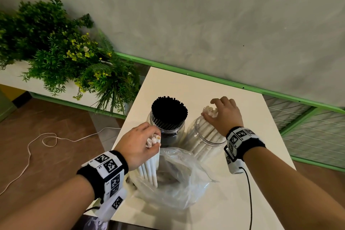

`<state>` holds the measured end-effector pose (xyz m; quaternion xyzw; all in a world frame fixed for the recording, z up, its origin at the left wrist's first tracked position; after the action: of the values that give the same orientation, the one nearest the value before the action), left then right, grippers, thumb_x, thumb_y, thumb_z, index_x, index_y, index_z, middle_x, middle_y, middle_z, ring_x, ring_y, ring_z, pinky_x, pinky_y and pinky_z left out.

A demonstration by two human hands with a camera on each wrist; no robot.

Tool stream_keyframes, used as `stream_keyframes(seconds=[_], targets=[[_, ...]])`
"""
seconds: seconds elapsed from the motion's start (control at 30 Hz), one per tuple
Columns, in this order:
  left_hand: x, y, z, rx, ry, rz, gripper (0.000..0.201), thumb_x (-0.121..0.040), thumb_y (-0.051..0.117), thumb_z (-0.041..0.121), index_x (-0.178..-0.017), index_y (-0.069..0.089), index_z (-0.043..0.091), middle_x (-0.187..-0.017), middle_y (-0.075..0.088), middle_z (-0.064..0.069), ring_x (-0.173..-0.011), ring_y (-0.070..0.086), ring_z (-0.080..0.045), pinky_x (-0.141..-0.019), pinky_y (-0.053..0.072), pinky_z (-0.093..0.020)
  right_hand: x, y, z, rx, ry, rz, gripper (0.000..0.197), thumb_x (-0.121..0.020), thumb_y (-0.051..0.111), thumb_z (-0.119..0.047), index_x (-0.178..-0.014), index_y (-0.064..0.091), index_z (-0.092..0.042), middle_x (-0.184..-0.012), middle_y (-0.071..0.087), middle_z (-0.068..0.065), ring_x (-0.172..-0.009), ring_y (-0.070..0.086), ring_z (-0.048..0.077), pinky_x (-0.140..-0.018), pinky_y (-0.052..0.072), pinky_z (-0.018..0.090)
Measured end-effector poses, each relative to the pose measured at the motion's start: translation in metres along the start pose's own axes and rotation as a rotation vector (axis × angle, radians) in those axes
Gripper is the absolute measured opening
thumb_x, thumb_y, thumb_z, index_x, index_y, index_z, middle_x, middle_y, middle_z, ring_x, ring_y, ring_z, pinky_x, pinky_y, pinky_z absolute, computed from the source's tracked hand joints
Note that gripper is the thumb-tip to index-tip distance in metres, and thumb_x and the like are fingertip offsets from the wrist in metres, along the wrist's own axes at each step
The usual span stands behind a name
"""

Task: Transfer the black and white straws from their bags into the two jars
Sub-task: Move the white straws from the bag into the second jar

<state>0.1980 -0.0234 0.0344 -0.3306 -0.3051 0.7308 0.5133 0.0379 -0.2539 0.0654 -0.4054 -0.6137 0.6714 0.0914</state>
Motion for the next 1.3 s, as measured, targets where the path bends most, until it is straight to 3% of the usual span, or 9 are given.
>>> stream_keyframes(seconds=[0.13, 0.27, 0.4, 0.47, 0.63, 0.73, 0.9, 1.07, 1.3], targets=[[0.0, 0.0, 0.002, 0.004, 0.008, -0.002, 0.033, -0.073, 0.04, 0.051, -0.096, 0.054, 0.031, -0.088, 0.044, 0.018, -0.074, 0.045, -0.002, -0.061, 0.029, -0.009, 0.001, 0.017, -0.004, -0.017, 0.029, -0.179, 0.037, -0.086, 0.061, -0.043, -0.117, 0.059, -0.023, -0.108, 0.059, 0.0, -0.105, 0.049, 0.024, -0.078, 0.049, 0.037], [0.002, -0.001, 0.001, 0.007, 0.004, 0.0, 0.031, -0.074, 0.04, 0.051, -0.095, 0.053, 0.032, -0.089, 0.044, 0.017, -0.076, 0.046, -0.005, -0.062, 0.029, -0.009, -0.001, 0.009, 0.003, -0.181, 0.18, -0.061, 0.021, -0.091, 0.053, -0.03, -0.108, 0.057, -0.018, -0.102, 0.06, 0.001, -0.093, 0.055, 0.026, -0.067, 0.044, 0.032], [0.003, -0.001, 0.002, 0.001, 0.002, -0.004, 0.034, -0.073, 0.038, 0.053, -0.095, 0.053, 0.032, -0.089, 0.044, 0.016, -0.077, 0.047, -0.008, -0.062, 0.029, -0.009, -0.002, 0.012, -0.005, -0.192, 0.046, -0.112, 0.039, -0.095, 0.044, -0.02, -0.132, 0.05, -0.034, -0.108, 0.054, -0.001, -0.097, 0.05, 0.021, -0.069, 0.047, 0.034], [0.003, 0.0, 0.002, -0.008, 0.0, -0.004, 0.034, -0.073, 0.039, 0.052, -0.095, 0.054, 0.031, -0.089, 0.044, 0.016, -0.077, 0.047, -0.008, -0.062, 0.029, -0.008, -0.002, 0.016, -0.007, -0.213, 0.01, -0.158, 0.039, -0.094, 0.04, -0.017, -0.124, 0.06, -0.032, -0.108, 0.056, 0.001, -0.101, 0.049, 0.024, -0.073, 0.047, 0.035], [0.003, 0.0, 0.003, -0.007, 0.003, -0.003, 0.034, -0.072, 0.038, 0.053, -0.094, 0.054, 0.032, -0.089, 0.045, 0.016, -0.075, 0.046, -0.008, -0.062, 0.029, -0.009, 0.0, 0.017, -0.006, -0.242, 0.102, -0.202, 0.04, -0.088, 0.034, -0.046, -0.106, 0.062, -0.026, -0.1, 0.056, -0.005, -0.097, 0.047, 0.018, -0.074, 0.042, 0.031], [0.004, 0.001, 0.001, -0.01, 0.002, -0.005, 0.033, -0.073, 0.039, 0.053, -0.094, 0.053, 0.032, -0.089, 0.045, 0.015, -0.075, 0.046, -0.008, -0.062, 0.028, -0.008, 0.0, 0.018, -0.005, -0.17, 0.089, -0.158, 0.015, -0.092, 0.053, -0.032, -0.094, 0.059, -0.018, -0.09, 0.054, -0.004, -0.089, 0.05, 0.021, -0.067, 0.043, 0.032], [0.004, 0.0, 0.002, 0.003, 0.005, -0.001, 0.033, -0.073, 0.038, 0.053, -0.094, 0.053, 0.032, -0.088, 0.045, 0.016, -0.074, 0.045, -0.006, -0.063, 0.029, -0.008, 0.0, 0.006, 0.007, -0.368, 0.2, -0.017, 0.013, -0.094, 0.046, -0.01, -0.102, 0.055, -0.008, -0.1, 0.056, 0.004, -0.086, 0.051, 0.024, -0.069, 0.041, 0.032], [0.004, 0.0, 0.003, -0.014, -0.003, -0.004, 0.028, -0.076, 0.044, 0.047, -0.096, 0.054, 0.03, -0.091, 0.046, 0.015, -0.076, 0.045, -0.007, -0.062, 0.03, -0.008, 0.0, 0.03, 0.008, -0.143, 0.198, -0.364, 0.033, -0.1, 0.035, -0.029, -0.113, 0.064, -0.022, -0.114, 0.058, 0.001, -0.109, 0.049, 0.028, -0.083, 0.045, 0.036], [0.002, 0.0, 0.003, -0.004, 0.004, 0.004, 0.039, -0.071, 0.036, 0.054, -0.095, 0.055, 0.03, -0.089, 0.046, 0.014, -0.075, 0.046, -0.009, -0.061, 0.029, -0.015, 0.007, 0.026, 0.001, -0.032, 0.154, -0.414, 0.046, -0.093, 0.036, -0.059, -0.115, 0.06, -0.027, -0.117, 0.053, -0.007, -0.112, 0.047, 0.019, -0.082, 0.043, 0.035]])
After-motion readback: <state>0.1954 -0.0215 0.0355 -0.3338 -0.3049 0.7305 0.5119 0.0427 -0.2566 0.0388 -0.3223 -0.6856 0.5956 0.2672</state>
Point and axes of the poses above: each hand's wrist, its own x-axis away from the middle knuckle, its own y-axis out of the palm, z = x × y, the point moved 8 cm from there along -x, towards the middle knuckle
